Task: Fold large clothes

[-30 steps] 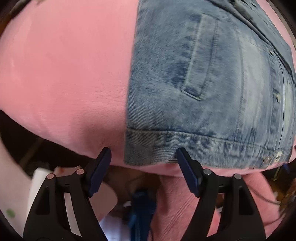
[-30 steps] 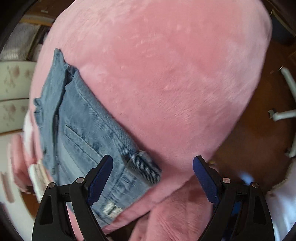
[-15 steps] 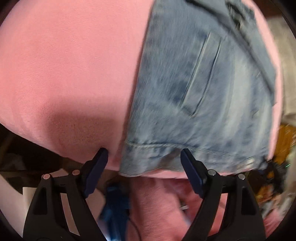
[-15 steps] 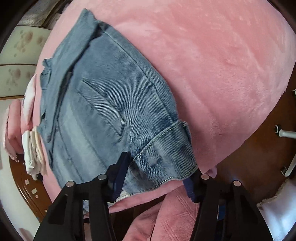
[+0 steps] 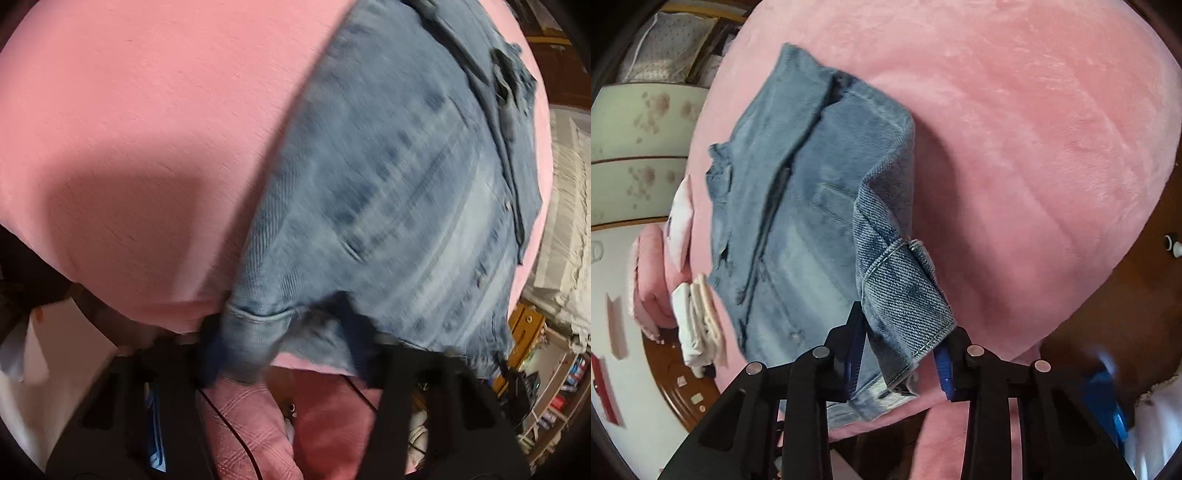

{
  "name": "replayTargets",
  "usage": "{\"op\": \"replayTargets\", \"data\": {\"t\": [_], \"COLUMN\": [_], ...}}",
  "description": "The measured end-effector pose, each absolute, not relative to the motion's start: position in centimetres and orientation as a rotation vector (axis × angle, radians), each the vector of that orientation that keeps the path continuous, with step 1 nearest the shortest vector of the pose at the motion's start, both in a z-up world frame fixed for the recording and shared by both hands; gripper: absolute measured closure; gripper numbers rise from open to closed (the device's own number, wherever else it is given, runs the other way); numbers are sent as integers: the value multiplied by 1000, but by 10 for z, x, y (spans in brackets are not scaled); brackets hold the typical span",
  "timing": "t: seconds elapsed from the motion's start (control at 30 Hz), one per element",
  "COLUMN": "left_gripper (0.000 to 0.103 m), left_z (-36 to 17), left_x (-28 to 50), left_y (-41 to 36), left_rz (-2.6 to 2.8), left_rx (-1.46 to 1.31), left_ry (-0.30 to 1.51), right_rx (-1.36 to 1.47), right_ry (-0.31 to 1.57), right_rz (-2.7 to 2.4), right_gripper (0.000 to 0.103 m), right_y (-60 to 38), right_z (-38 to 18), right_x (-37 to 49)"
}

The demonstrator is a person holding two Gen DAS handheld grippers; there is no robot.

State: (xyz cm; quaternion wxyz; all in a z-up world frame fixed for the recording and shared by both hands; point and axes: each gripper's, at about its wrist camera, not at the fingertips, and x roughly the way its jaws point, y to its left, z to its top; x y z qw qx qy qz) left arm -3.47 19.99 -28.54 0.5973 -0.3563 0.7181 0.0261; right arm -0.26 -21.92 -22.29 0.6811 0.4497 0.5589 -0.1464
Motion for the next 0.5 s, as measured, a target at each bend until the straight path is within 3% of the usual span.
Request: {"op": "replayTargets", "data": {"t": [0.1,0.33,0.5], "left_gripper": [91,93,93], "left_z": [-270,-211,-144], "left_x": [-45,-61,-30], "left_y": [192,205,181], "left_rz": [87,170,179], "left_rx": [-822,-1212,-1289], "left_ry": [1625,1442,1267], "right_rx": [1022,1098,1141], "right_ry": [1268,1285,1252], "right_rz": [-260,-72,26], "right_gripper": [71,74,76], "right_y": [-211,-210,-207], "right_z": [-211,-168,-129], "right_x": [11,59,112]}}
